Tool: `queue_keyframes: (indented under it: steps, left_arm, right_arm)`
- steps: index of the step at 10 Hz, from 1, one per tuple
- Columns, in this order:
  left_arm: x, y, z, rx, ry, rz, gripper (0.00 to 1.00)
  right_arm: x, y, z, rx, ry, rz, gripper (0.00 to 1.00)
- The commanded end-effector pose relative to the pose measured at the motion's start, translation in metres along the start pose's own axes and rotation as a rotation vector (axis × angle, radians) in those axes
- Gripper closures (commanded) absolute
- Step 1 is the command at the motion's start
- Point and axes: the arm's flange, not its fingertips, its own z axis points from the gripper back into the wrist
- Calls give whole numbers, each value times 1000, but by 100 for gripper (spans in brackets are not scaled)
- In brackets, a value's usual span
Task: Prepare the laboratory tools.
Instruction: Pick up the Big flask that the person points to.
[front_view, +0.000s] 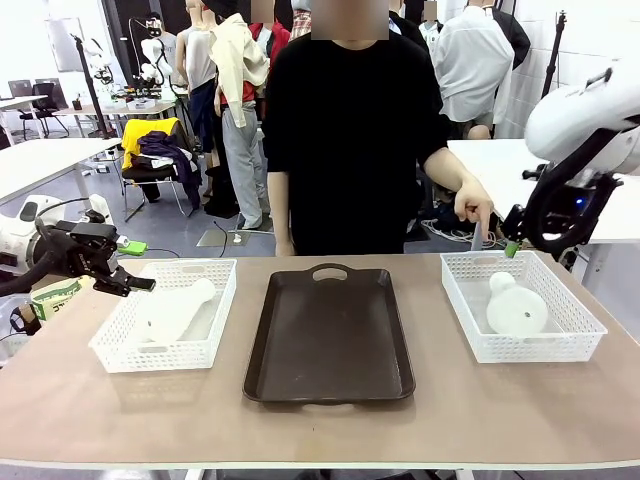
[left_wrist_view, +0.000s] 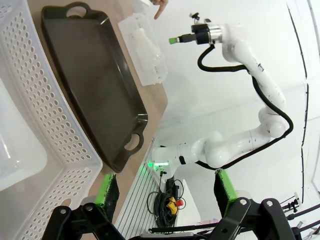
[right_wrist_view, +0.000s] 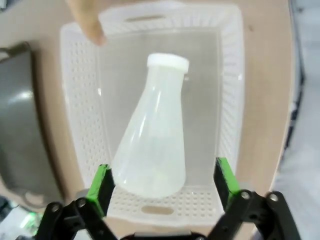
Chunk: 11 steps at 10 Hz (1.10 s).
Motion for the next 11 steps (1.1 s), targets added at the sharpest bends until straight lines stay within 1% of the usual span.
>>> queue_keyframes:
  steps: [1, 2, 3, 4, 9, 10, 11]
  left_arm:
    - [0, -2, 1, -7, -3, -9, 0]
    - [0, -2, 1, -7, -3, -9, 0]
    - [0, -2, 1, -7, -3, -9, 0]
    - [0, -2, 1, -7, -3, -9, 0]
    - [0, -2, 1, -7, -3, -9, 0]
    - [0, -2, 1, -7, -3, -9, 0]
    - [0, -2, 1, -7, -3, -9, 0]
  right_arm:
    - [18, 7, -12, -28, 32, -31, 0]
    - [20, 8, -23, -27, 38, -42, 0]
    - [20, 10, -28, -25, 23, -55, 0]
    - [12, 4, -23, -12, 34, -18, 0]
    - [14, 5, -24, -13, 32, -27, 0]
    - [18, 10, -28, -102, 2, -70, 0]
    - [23, 14, -35, -157, -15, -150, 0]
